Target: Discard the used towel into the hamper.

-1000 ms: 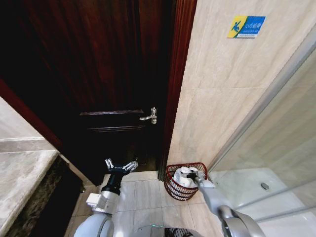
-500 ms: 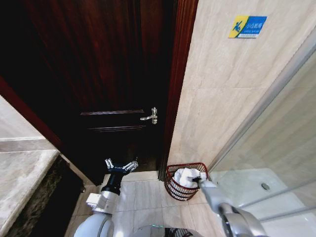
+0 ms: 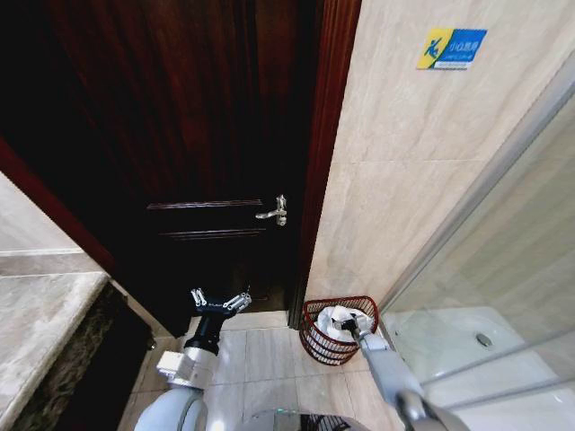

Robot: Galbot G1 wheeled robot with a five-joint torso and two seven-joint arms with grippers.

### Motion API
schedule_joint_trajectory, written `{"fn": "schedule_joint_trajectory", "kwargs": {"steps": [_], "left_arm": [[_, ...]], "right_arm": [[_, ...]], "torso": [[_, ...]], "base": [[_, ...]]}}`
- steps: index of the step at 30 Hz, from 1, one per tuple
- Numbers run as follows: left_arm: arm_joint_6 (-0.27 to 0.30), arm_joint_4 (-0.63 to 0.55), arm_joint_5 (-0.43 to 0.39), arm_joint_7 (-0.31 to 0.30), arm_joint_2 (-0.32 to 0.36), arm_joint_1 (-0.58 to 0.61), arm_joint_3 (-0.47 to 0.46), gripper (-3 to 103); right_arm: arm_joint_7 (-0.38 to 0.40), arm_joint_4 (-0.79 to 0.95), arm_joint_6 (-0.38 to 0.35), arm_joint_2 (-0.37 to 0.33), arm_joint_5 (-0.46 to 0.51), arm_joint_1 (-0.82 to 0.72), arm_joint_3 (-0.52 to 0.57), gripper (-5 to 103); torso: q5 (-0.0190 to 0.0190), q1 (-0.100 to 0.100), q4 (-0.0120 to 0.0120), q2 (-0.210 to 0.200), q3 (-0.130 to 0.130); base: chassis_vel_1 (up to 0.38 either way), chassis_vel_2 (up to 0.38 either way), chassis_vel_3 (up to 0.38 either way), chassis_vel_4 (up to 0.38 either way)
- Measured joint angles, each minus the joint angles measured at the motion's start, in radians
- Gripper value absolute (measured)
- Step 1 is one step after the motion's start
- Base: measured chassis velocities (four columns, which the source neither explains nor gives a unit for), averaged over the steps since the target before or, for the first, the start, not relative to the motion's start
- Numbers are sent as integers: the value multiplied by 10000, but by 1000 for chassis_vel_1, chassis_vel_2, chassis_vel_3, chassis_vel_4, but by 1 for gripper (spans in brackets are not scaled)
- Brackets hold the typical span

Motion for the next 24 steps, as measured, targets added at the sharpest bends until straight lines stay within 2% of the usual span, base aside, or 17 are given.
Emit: {"fn": "schedule_joint_trajectory", "kwargs": {"steps": [3, 4, 6, 7, 8, 9, 11, 14, 16, 19, 20, 24], "left_arm": [[0, 0, 0, 3, 1, -1, 3, 100], [0, 0, 0, 3, 1, -1, 3, 100], [0, 0, 0, 2, 2, 0, 1, 100], [0, 0, 0, 2, 2, 0, 1, 100], [0, -1, 0, 1, 0, -1, 2, 100], [0, 0, 0, 3, 2, 0, 3, 100], [0, -1, 0, 0, 1, 0, 1, 100], [0, 0, 0, 1, 0, 0, 1, 100], [0, 0, 0, 1, 1, 0, 2, 100], [0, 0, 0, 1, 1, -1, 1, 100], [0, 0, 0, 1, 1, -1, 1, 100], [0, -1, 0, 1, 1, 0, 2, 100]], "right_arm": [[216, 2554, -194, -285, 606, -1556, 260, 100], [216, 2554, -194, -285, 606, -1556, 260, 100], [393, 4330, -236, -225, 1007, -2882, 622, 100], [393, 4330, -236, -225, 1007, -2882, 622, 100], [451, 4762, -256, -158, 1133, -3209, 706, 100], [575, 6149, -261, 108, 1444, -4189, 957, 100], [590, 6580, -215, 191, 1472, -4478, 1037, 100], [587, 8697, 33, 549, 1480, -5861, 1358, 100], [586, 9012, 36, 586, 1493, -6095, 1395, 100], [527, 10820, 90, 747, 1723, -7409, 1617, 100], [527, 10820, 90, 747, 1723, -7409, 1617, 100], [465, 12203, 496, 1068, 1797, -8408, 1856, 100]], "torso": [[11, 0, 1, 0, -1], [11, 0, 1, 0, -1], [7, 0, 0, 0, -1], [7, 0, 0, 0, -1], [7, 0, -1, 0, -1], [12, -1, -1, 1, -1], [9, -1, 0, 1, -1], [6, -1, 3, 1, -1], [7, -1, 4, 1, -1], [5, -1, 1, 1, 0], [5, -1, 1, 1, 0], [8, -1, 2, 2, 0]], "base": [[0, 0, 0, 0], [0, 0, 0, 0], [0, 0, 0, 0], [0, 0, 0, 0], [0, 0, 0, 0], [0, 0, 0, 0], [0, 0, 0, 0], [0, 0, 0, 0], [0, 0, 0, 0], [0, 0, 0, 0], [0, 0, 0, 0], [0, 0, 0, 0]]}}
